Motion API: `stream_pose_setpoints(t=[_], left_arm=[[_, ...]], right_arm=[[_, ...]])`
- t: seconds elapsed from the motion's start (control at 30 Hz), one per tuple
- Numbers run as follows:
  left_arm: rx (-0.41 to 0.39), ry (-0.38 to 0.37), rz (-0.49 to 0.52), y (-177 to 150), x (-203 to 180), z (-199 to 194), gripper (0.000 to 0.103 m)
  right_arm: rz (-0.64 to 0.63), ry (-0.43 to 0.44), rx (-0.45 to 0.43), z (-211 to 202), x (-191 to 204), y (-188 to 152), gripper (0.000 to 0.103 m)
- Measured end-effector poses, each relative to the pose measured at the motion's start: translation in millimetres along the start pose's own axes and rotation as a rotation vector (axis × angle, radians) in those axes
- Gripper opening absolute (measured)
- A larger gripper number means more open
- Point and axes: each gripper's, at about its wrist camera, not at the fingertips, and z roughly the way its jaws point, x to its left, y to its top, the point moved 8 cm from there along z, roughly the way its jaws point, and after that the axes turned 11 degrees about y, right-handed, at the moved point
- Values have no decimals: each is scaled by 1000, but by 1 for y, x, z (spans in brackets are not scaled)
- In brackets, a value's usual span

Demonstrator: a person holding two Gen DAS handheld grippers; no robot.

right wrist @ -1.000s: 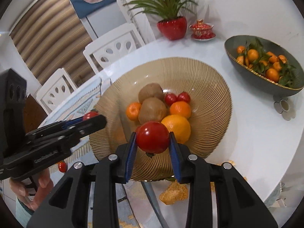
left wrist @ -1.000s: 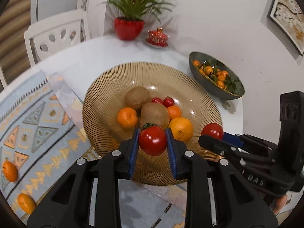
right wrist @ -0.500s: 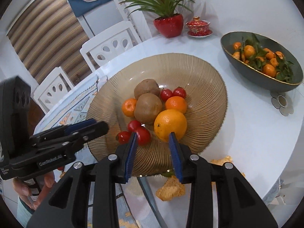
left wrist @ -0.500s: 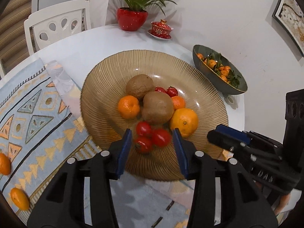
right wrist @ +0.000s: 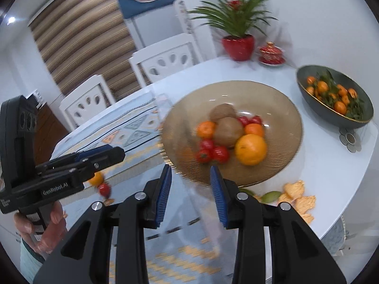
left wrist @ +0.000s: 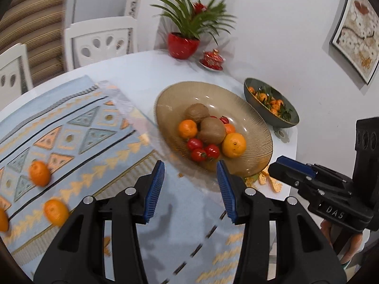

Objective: Organize fruits
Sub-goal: 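Move both tools back over the remaining fruit on the table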

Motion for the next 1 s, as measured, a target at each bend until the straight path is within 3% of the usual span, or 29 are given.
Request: stream_pose_setpoints(t=[0.1, 0.17, 0.27, 0.57, 0.63, 0.73, 1.0], left_arm=[[-32, 20, -25, -8, 22, -27, 49], [-58, 38, -41, -14, 38, -44, 58], [-95, 72, -66, -25, 64, -66, 59], [-160, 295, -162, -75, 180, -113, 67], [-160, 368, -172, -89, 207, -114, 72], [-129, 415, -197, -107, 236, -101, 74], [-62, 388, -302, -150, 274, -51, 74]], right_arm=[[-47, 22, 9, 3, 35, -7, 35], [-73, 41, 12, 9, 55, -12, 35], [-106, 71, 29, 23, 84, -22, 35], [-153, 129, 78, 95, 143, -59, 41], [-155, 131, 83, 114, 146, -67, 41], [-150, 132, 94, 139, 151, -80, 41], [-162, 59, 96, 166, 145, -95, 51]])
